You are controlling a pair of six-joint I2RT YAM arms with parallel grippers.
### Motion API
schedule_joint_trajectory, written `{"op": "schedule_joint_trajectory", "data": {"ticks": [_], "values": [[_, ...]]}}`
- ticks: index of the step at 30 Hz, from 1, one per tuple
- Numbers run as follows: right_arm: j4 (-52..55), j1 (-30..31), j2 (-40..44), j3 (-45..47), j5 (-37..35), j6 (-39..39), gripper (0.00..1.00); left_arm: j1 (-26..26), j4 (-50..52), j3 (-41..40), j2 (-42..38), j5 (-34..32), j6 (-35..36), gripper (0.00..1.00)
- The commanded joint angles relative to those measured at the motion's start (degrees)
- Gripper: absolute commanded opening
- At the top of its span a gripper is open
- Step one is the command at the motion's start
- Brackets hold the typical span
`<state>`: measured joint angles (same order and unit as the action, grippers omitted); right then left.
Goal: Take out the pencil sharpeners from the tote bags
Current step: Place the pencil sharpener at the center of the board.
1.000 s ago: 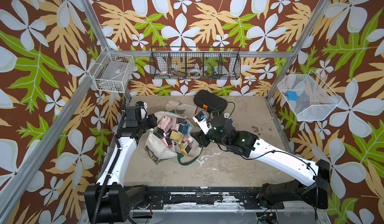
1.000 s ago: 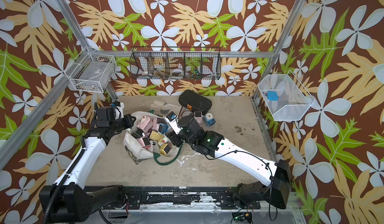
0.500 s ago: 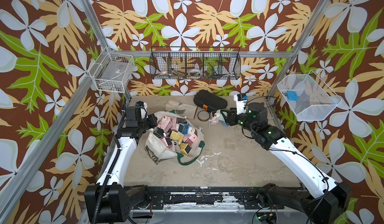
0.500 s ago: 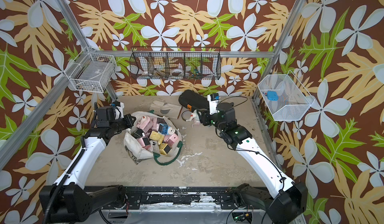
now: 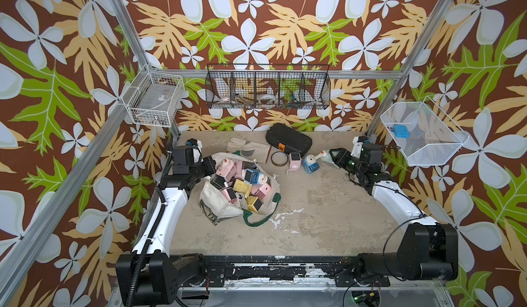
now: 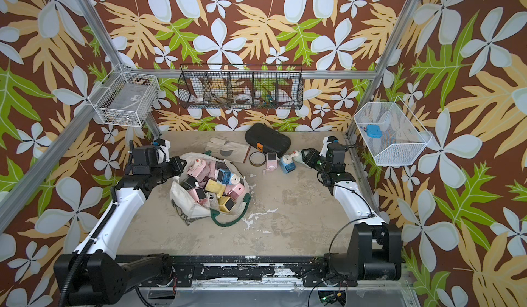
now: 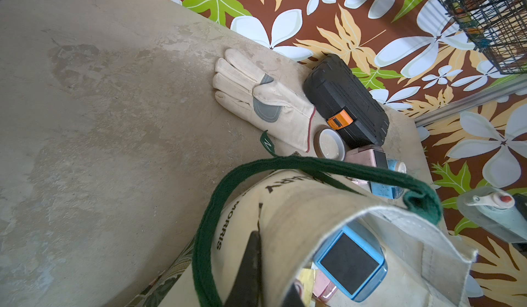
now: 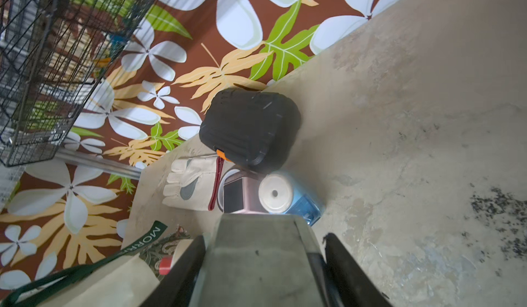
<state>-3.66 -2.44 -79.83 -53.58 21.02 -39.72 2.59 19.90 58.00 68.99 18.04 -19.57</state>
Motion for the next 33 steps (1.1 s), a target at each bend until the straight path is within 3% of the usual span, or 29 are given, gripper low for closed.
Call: {"op": "schedule_joint_trajectory", "data": {"ticks": [1,12,33], "values": [[-7.57,-2.1,-2.35,0.82,1.82,-6.1,0.3,0.14,-3.05,0.27,-0.62,0.06,-0.43,0.0],[-16.65,-3.44,-16.96,-2.2,3.53,-13.97,0.3,0.14,-3.01,0.41,-0.61,-0.03,-0.39,0.0],[-33.32,-3.45,-32.94,-2.61,3.75,-25.4,0.33,0.15,-2.98,0.45,-0.88,-0.03,-0.42,0.0]]}}
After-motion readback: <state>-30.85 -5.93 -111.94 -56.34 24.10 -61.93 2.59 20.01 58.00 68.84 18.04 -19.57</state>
